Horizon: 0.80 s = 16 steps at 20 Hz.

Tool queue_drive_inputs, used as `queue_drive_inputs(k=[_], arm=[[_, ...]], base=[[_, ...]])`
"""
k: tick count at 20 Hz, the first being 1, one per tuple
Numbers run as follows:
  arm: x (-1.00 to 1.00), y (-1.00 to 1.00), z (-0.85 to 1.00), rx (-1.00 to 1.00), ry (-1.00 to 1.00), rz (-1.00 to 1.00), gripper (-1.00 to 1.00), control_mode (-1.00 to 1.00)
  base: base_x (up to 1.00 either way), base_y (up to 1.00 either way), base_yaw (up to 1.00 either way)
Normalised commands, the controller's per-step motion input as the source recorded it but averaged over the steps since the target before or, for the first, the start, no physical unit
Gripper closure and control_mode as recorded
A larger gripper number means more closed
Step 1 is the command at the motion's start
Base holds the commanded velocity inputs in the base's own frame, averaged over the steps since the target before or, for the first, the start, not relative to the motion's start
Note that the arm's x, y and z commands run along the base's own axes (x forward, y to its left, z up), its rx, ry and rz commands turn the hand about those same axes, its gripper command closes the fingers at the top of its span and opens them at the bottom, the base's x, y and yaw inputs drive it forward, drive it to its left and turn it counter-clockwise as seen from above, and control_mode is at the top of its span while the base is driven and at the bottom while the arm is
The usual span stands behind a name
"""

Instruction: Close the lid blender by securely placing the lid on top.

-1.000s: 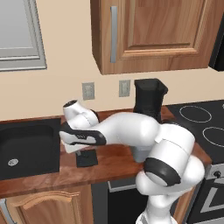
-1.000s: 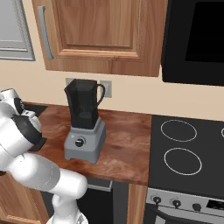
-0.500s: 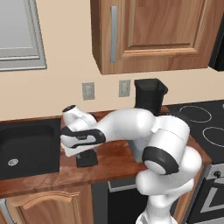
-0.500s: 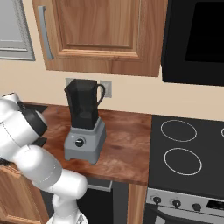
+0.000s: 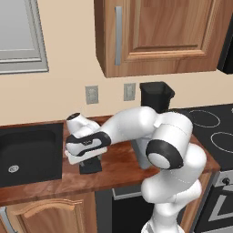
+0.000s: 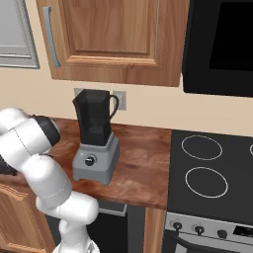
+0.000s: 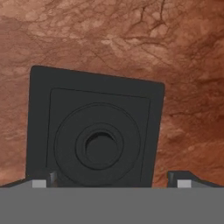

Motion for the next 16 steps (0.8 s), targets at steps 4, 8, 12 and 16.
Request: queue_drive_inputs(k=[4, 8, 12, 16], arm=[[0.15, 0.04, -0.16, 0.00, 0.00, 0.00, -1.00, -1.00], [0.10, 0.14, -0.13, 0.00, 0.00, 0.00, -1.00, -1.00], [0.01, 0.05, -0.15, 0.00, 0.00, 0.00, -1.00, -1.00], [0.00, 0.01, -0.19, 0.00, 0.00, 0.00, -1.00, -1.00]], base=[[0.00, 0.00, 0.00], [0.00, 0.00, 0.00], [0.00, 0.00, 0.00], [0.00, 0.00, 0.00]])
